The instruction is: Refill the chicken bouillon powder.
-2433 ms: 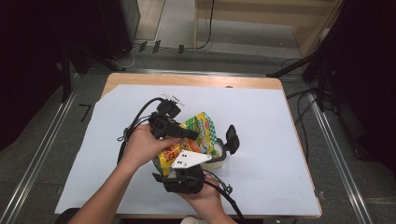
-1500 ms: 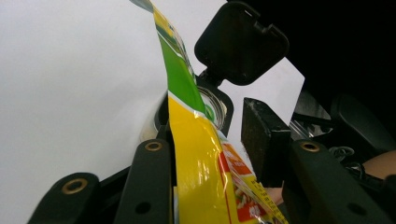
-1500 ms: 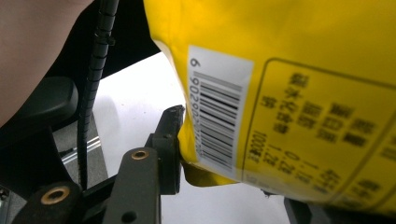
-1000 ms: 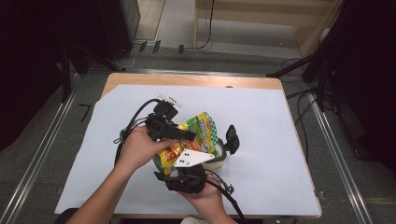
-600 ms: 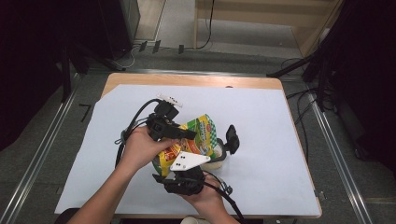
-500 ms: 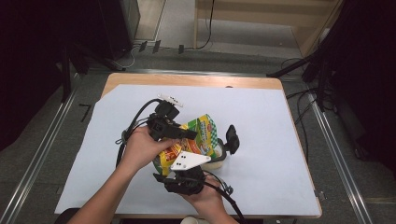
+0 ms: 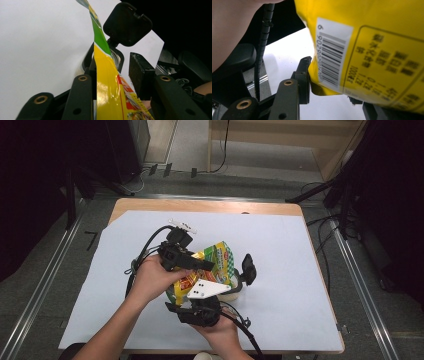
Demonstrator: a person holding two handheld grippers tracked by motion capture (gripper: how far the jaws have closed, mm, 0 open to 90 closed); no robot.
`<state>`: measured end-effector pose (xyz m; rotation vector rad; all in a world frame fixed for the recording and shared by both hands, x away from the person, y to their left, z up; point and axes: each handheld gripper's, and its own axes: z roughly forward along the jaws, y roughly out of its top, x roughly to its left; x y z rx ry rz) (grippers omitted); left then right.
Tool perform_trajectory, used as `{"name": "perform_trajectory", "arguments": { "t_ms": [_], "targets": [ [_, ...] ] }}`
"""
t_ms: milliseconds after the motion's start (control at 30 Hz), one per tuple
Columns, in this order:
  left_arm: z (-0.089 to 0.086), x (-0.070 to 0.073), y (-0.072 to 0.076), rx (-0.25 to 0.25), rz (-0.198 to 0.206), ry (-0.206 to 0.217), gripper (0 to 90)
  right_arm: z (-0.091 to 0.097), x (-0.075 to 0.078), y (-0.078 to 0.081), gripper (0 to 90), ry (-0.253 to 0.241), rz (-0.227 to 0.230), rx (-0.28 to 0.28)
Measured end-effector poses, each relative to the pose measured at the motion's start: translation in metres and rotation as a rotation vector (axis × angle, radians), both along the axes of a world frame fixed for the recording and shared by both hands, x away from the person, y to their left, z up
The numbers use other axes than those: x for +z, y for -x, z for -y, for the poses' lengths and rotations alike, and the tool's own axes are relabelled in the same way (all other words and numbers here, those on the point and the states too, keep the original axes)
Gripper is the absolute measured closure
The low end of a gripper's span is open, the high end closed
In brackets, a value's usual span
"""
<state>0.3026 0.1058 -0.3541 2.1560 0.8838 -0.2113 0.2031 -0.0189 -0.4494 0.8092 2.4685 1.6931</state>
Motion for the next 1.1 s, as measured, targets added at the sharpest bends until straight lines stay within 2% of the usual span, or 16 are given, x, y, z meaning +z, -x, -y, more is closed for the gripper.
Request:
{"name": "perform_trajectory", "arguments": {
  "t_ms": [167, 233, 433, 633, 700, 833, 933, 1100],
  "targets": [
    [-0.0008, 0.0015, 0.0024, 0.003, 0.011, -0.015, 66.0, 0.0023, -0.001, -0.002, 62.8, -0.022, -0.031, -0.008],
    [-0.0008, 0.0015, 0.0027, 0.006, 0.03, -0.038, 70.4, 0.0013, -0.0012, -0.0011, 62.6, -0.009, -0.021, -0.007],
    [-0.0011, 0.0013, 0.0026, 0.004, 0.04, -0.037, 79.1, -0.002, 0.0, 0.0038, 61.6, 0.014, 0.018, 0.006],
    [-0.0018, 0.0006, 0.0013, 0.02, 0.033, -0.041, 80.0, -0.0047, 0.0006, 0.0057, 54.4, 0.031, 0.036, 0.029],
    [-0.0015, 0.0007, 0.0014, 0.02, 0.034, -0.04, 80.4, -0.0061, 0.0006, 0.0068, 53.3, 0.047, 0.055, 0.032],
    [-0.0009, 0.0006, 0.0018, 0.016, 0.04, -0.045, 80.9, -0.007, 0.0006, 0.0066, 54.9, 0.068, 0.068, 0.036],
    [-0.0001, -0.0003, 0.0015, 0.013, 0.035, -0.046, 81.3, -0.0065, 0.0011, 0.0062, 61.4, 0.083, 0.07, 0.03],
    [-0.0003, -0.0008, 0.0002, 0.009, 0.029, -0.038, 81.4, -0.0062, 0.002, 0.0062, 62.2, 0.084, 0.063, 0.02]
  ]
}}
